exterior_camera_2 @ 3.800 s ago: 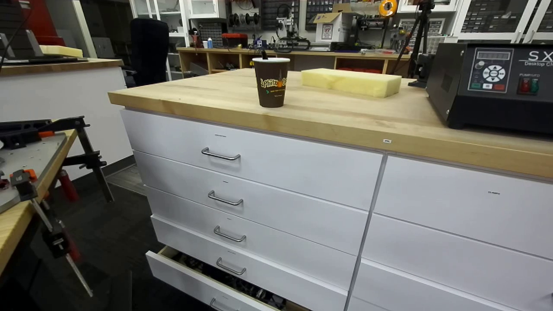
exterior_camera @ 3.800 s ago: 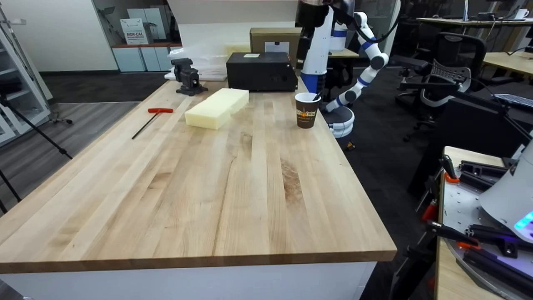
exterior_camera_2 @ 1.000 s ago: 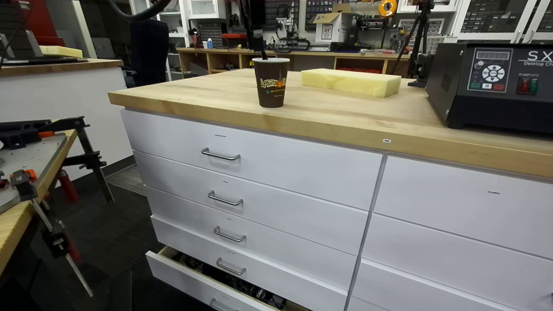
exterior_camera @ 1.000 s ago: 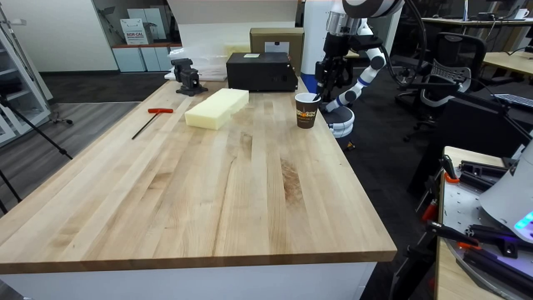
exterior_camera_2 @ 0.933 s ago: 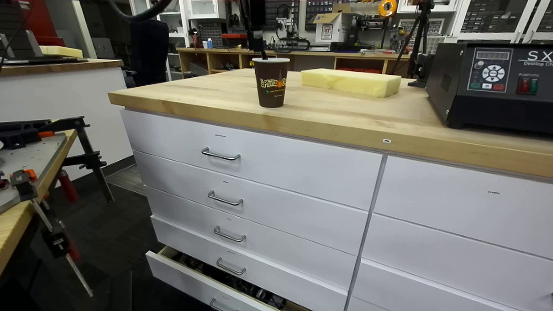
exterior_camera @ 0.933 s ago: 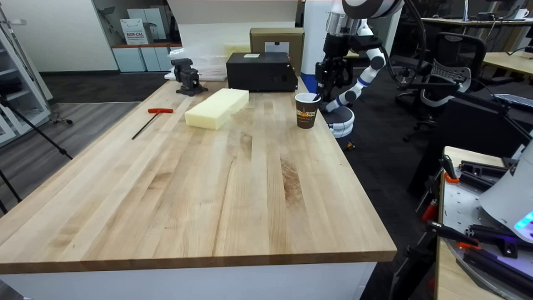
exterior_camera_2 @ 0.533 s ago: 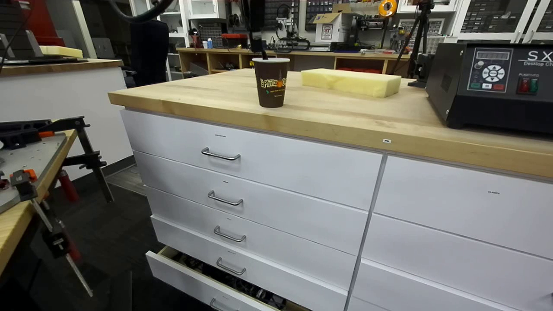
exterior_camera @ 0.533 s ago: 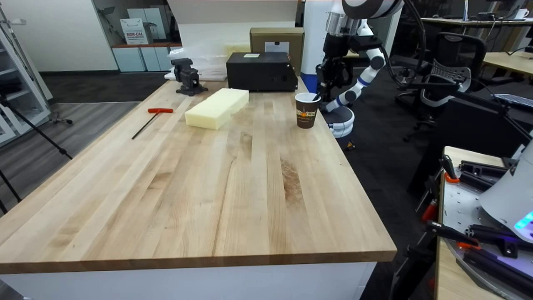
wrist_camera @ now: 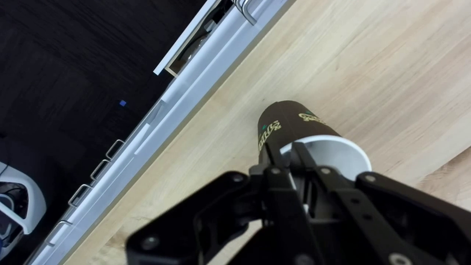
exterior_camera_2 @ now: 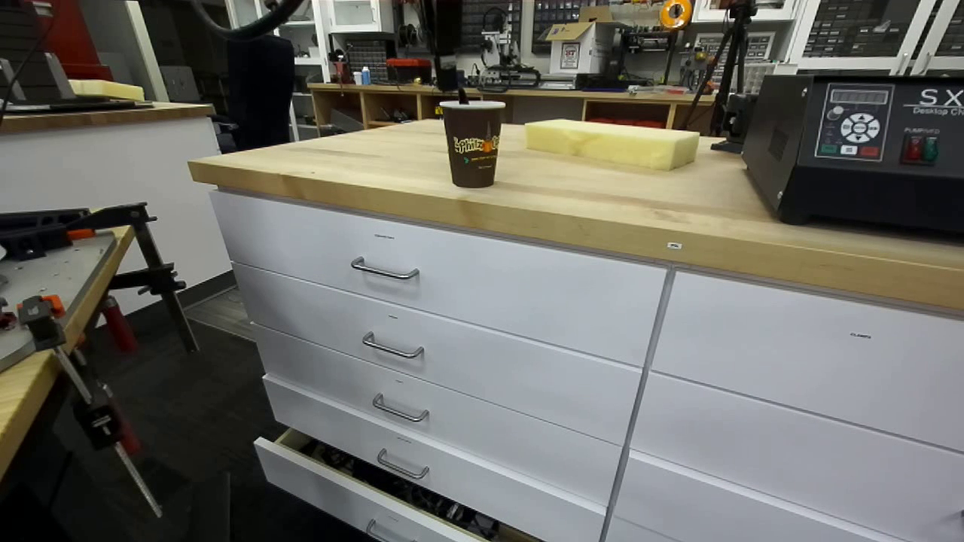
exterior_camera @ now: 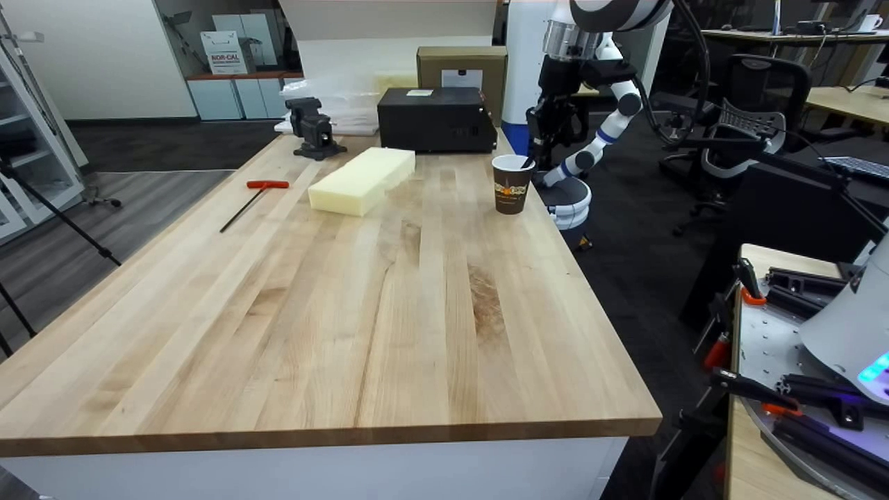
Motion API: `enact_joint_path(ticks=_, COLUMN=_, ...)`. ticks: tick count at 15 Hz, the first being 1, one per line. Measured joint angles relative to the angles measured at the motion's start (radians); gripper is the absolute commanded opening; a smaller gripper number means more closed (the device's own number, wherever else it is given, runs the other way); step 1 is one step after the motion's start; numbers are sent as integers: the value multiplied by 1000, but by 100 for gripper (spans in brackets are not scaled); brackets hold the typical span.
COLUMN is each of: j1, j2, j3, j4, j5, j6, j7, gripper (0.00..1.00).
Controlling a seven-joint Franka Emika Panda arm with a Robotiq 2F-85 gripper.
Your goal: Put the pen inside the brown coffee cup, remove the pen from the coffee cup
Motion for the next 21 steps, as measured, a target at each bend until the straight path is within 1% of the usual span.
enact_joint_path(ticks=1, j1=0, j2=1, j3=1, j4=0, j5=0, j6=0, j7=-1, gripper=7)
enact_joint_path(ticks=2, j1=0, j2=2, j3=1, j4=0, j5=0, j6=0, j7=-1, gripper=5)
enact_joint_path(ticks=3, j1=0, j2=4, j3=2, j4=0, j5=0, j6=0, j7=-2, gripper=0)
enact_joint_path(ticks=11, j1=1, j2=12, j3=9, j4=10, j5=0, j6=3, j7=-9, gripper=0)
enact_joint_path(ticks=16, j1=5, j2=12, j3=31, j4=33, j5=-10, j6=-4, j7=-21, gripper=0)
enact_joint_path(ticks=17, j1=5, j2=12, j3=36, j4=38, j5=-14, j6=-5, j7=-24, gripper=26)
enact_joint_path(ticks=18, j1=5, j2=12, j3=39, j4=42, j5=-19, j6=-6, j7=-26, gripper=27)
enact_joint_path(ticks=21, j1=5, j2=12, j3=39, j4=44, j5=-36, j6=-7, j7=-27, gripper=44)
